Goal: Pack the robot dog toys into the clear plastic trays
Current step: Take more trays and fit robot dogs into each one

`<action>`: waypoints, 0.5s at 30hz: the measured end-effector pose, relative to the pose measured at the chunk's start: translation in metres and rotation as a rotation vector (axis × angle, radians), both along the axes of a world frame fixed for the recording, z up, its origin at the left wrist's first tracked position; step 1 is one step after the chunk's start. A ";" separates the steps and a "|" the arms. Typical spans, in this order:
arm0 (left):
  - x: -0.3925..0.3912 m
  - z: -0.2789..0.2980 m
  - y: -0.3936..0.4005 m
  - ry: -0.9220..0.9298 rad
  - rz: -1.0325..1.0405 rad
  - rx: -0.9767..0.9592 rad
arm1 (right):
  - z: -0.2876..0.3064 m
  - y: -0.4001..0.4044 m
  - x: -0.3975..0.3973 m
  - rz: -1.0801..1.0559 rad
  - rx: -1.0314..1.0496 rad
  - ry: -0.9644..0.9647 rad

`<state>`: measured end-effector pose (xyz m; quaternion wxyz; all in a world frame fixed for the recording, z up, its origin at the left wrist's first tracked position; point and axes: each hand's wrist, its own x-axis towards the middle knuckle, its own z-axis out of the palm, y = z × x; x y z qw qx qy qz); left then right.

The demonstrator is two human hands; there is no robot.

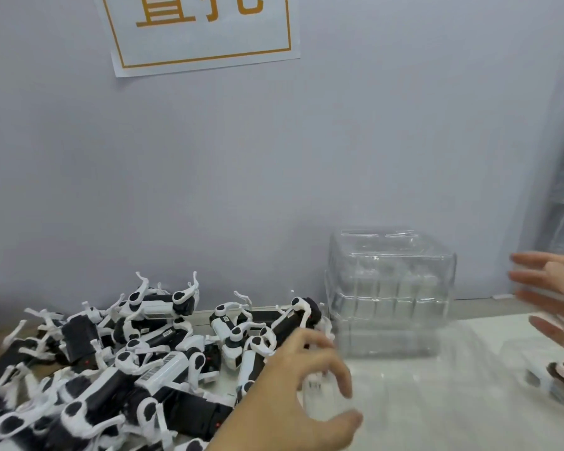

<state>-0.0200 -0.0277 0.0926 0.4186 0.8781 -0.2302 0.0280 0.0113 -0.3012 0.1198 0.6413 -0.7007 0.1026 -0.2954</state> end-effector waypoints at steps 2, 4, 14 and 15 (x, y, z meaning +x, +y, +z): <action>0.003 -0.005 0.001 0.086 -0.041 0.119 | -0.001 0.007 0.001 0.001 -0.111 0.040; 0.007 -0.012 -0.006 0.137 -0.062 0.230 | -0.006 0.020 0.003 0.004 -0.202 0.050; 0.014 -0.022 -0.005 0.209 0.094 0.220 | -0.053 0.095 0.024 0.392 -0.539 0.235; 0.016 -0.021 -0.002 0.166 0.168 0.180 | -0.056 0.099 0.025 0.403 -0.540 0.232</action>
